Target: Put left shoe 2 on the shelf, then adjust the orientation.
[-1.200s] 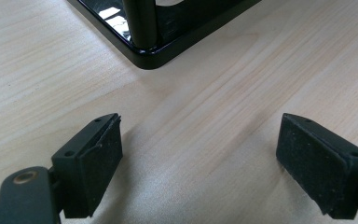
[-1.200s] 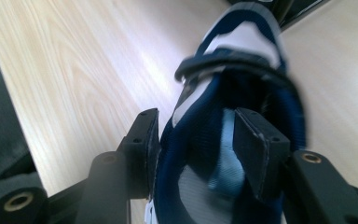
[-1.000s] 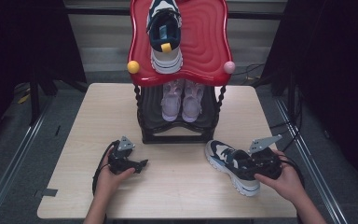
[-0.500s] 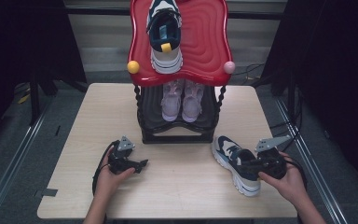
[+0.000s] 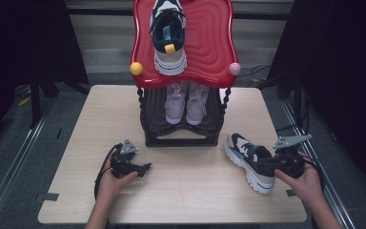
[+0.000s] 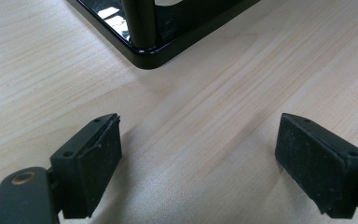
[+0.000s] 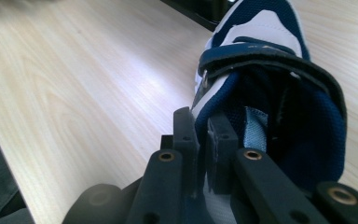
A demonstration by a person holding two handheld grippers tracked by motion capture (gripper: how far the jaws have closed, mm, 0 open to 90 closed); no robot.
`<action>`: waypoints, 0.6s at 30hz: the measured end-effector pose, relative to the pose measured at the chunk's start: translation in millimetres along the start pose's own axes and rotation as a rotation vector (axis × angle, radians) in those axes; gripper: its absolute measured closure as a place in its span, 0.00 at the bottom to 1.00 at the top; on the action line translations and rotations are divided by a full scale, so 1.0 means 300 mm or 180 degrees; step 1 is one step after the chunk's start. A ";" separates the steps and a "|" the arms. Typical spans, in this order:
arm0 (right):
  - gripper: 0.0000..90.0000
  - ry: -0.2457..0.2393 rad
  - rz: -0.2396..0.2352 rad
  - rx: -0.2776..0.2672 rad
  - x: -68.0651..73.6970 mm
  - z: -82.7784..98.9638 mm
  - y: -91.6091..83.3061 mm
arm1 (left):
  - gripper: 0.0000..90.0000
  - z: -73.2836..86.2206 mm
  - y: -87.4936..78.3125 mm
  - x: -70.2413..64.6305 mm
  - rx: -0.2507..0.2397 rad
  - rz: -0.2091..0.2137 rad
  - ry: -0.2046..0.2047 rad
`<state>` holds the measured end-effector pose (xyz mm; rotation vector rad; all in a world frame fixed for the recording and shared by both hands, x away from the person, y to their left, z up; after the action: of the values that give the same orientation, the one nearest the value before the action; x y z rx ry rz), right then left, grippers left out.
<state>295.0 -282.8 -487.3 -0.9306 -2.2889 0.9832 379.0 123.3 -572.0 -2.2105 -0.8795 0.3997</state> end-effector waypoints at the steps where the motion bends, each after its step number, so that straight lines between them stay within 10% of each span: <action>1: 0.94 0.0055 0.0029 -0.0024 -0.010 -0.001 -0.001 | 0.16 0.000 0.000 0.001 0.0004 0.0000 0.0005; 9: 0.93 0.0229 0.0332 -0.0131 -0.058 -0.071 0.067 | 0.16 0.000 0.000 0.001 0.0004 0.0001 0.0005; 18: 0.87 0.0330 0.0286 -0.0209 -0.021 -0.116 0.143 | 0.16 0.000 0.000 0.001 0.0004 0.0003 0.0004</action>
<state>338.5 -250.2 -499.0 -1.0943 -2.2214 0.8793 379.0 123.6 -572.0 -2.2097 -0.8774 0.3991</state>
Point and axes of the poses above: each handheld gripper's, and its own axes: y roughly forward along the jaws, z roughly out of its underside, x roughly to its left, the point moved 9 cm from there along y, roughly forward along the jaws, and after that the axes turned 2 degrees about x, right-handed, at the moved point
